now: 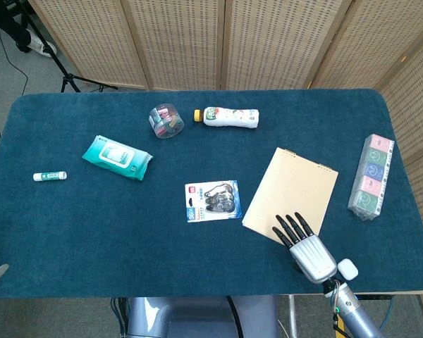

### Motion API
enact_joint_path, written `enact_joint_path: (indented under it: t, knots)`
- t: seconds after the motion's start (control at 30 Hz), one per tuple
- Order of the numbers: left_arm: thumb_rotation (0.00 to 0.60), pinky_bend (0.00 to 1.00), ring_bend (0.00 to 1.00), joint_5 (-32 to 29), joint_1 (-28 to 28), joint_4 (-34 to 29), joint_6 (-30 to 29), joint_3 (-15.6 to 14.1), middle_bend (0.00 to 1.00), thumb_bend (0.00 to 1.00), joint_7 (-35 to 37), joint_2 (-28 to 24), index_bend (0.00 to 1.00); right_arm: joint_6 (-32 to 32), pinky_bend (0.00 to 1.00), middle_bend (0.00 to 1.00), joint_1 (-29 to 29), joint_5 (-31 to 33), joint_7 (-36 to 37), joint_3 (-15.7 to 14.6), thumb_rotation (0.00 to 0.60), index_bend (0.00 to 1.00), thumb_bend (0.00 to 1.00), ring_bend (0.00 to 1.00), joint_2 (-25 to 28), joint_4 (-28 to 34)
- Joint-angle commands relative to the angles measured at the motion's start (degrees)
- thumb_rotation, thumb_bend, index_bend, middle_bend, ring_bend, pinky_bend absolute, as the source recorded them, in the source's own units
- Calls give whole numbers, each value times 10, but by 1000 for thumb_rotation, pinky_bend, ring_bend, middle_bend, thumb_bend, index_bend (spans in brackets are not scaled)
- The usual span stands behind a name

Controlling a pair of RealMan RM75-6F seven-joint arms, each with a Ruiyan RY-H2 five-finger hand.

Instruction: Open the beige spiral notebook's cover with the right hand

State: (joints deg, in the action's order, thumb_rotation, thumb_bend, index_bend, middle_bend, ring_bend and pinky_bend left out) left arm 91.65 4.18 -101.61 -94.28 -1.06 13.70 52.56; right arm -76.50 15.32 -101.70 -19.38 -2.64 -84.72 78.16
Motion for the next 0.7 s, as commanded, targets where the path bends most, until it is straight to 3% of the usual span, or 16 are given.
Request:
enact_joint_path:
  t: [0.03, 0.5, 0.7]
  knots:
    - [600, 0, 0, 3, -1, 0, 3, -2, 0, 0, 1, -1, 0, 2, 0, 0, -1, 3, 2, -3, 600, 136, 28, 0, -5, -12]
    - [600, 0, 0, -3, -2, -3, 3, 0, 0, 0, -8, 2, 0, 10, 0, 0, 3, 24, 22, 1, 600, 137, 51, 0, -26, -70]
    - [600, 0, 0, -4, -1, -4, 3, 1, 0, 0, -9, 2, 0, 8, 0, 0, 7, 27, 22, 5, 600, 150, 124, 0, -32, -80]
